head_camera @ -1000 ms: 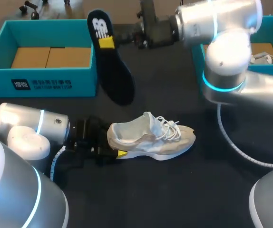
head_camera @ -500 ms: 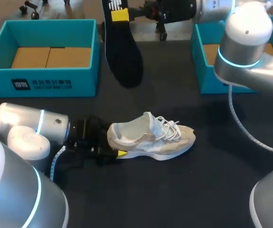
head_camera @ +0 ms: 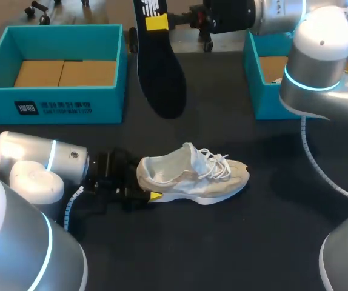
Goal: Take the shoe out of the shoebox, open the shoe tongue, remove and reinsert the insole, then place the shoe into the shoebox
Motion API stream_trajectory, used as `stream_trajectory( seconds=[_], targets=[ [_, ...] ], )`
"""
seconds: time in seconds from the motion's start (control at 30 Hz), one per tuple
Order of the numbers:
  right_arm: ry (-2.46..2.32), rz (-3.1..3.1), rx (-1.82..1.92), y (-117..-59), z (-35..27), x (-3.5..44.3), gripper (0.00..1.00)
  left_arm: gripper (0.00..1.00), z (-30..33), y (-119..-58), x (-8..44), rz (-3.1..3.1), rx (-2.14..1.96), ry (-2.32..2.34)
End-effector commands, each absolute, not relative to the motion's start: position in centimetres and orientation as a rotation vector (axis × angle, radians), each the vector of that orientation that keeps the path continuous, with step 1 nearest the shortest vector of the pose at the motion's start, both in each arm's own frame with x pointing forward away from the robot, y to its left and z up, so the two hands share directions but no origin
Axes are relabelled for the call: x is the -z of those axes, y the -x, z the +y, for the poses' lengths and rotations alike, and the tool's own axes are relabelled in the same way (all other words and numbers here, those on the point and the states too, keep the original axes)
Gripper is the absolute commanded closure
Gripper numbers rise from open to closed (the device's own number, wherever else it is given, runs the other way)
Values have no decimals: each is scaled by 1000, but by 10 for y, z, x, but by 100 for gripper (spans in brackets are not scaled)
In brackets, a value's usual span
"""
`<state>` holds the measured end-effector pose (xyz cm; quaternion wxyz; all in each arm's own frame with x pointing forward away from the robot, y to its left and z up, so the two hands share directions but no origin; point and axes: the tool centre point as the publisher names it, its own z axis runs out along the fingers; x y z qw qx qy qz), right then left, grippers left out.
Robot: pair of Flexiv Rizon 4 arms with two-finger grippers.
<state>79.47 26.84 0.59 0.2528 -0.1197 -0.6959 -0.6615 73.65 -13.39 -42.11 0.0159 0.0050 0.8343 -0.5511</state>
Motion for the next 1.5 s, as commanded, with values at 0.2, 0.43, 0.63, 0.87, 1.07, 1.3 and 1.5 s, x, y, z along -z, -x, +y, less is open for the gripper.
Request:
stream_trajectory(
  seconds=[0.2,0.43,0.63,0.87,1.07,1.3,1.5],
  targets=[
    [507,-1952,1806,-752,223,-30,100,100,-134,-736,421,2598,1707,-15],
    [600,-1956,1805,-726,210,-36,100,100,-134,-736,421,2598,1707,-15],
    [655,-1953,1788,-703,207,-38,100,100,-134,-736,421,2598,1707,-15],
    [718,-1954,1746,-672,206,-44,100,100,-134,-736,421,2598,1707,-15],
    [767,-1942,1743,-647,209,-46,100,100,-134,-736,421,2598,1707,-15],
    [798,-1925,1719,-624,212,-40,100,100,-134,-736,421,2598,1707,-15],
    [827,-1900,1711,-610,212,-31,100,100,-134,-736,421,2598,1707,-15]
  ],
)
